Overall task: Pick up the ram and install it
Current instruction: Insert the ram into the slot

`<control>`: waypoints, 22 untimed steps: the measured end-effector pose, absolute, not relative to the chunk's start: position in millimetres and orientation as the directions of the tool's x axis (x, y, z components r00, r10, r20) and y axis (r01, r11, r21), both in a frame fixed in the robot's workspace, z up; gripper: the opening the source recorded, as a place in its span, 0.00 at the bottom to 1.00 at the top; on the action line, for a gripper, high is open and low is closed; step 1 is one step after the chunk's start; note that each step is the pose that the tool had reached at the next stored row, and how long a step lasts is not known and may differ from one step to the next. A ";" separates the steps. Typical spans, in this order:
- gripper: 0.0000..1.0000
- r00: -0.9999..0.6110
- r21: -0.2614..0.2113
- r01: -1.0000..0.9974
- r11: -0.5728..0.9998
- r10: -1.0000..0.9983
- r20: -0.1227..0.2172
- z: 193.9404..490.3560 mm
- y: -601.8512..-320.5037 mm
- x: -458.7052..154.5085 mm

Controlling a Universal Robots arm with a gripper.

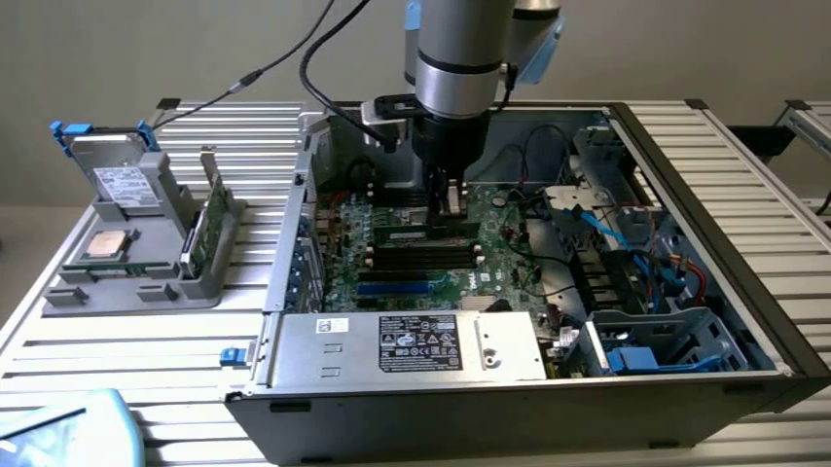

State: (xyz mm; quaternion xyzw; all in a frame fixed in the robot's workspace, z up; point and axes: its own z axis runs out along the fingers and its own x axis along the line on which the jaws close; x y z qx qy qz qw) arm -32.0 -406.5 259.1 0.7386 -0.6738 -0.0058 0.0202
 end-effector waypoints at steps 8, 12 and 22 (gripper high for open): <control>0.14 0.092 0.038 -0.995 -0.091 -0.995 0.026 244.6 -404.4 -32.1; 0.14 0.091 0.039 -0.995 -0.090 -0.995 0.033 238.0 -403.1 -32.1; 0.14 0.074 0.066 -0.995 -0.071 -0.997 0.037 231.2 -402.3 -30.0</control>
